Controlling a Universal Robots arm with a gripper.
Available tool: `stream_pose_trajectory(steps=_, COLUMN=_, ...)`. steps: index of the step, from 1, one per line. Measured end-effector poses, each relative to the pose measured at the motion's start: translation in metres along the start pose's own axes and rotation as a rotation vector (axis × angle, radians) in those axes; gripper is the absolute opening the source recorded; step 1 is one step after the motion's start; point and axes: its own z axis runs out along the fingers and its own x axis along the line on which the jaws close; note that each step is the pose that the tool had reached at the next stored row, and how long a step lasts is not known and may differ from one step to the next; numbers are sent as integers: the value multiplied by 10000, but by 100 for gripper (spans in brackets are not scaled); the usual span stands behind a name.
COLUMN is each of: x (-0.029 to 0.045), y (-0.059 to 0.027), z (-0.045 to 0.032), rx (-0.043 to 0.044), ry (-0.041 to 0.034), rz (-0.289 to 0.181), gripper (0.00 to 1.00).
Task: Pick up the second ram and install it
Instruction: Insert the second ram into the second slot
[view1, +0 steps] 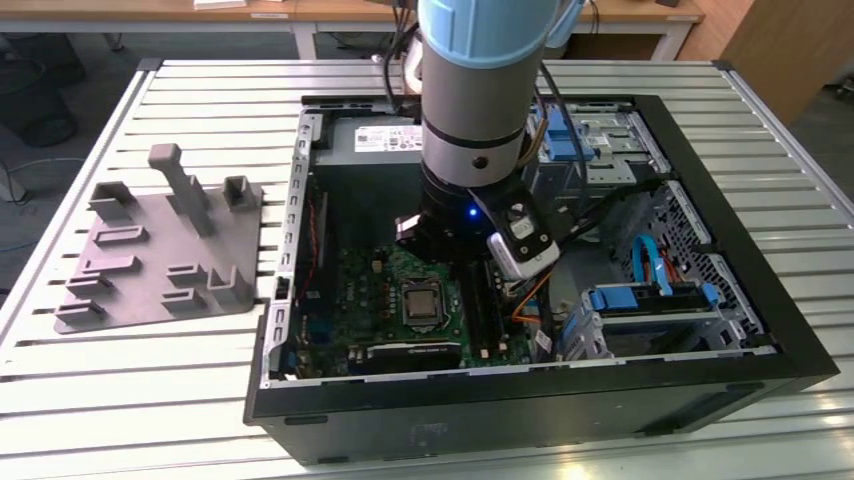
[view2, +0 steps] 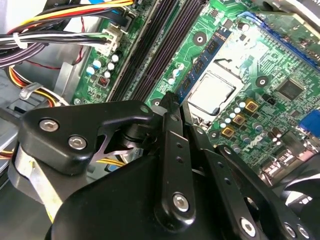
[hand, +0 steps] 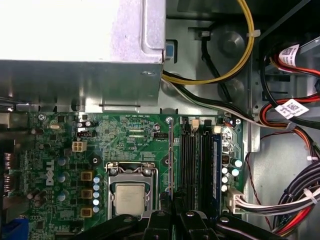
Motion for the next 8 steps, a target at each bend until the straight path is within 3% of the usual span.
stream_pose_trajectory(steps=8, x=3, y=-3, z=87, rx=-1, ry=0, rz=0, gripper=14)
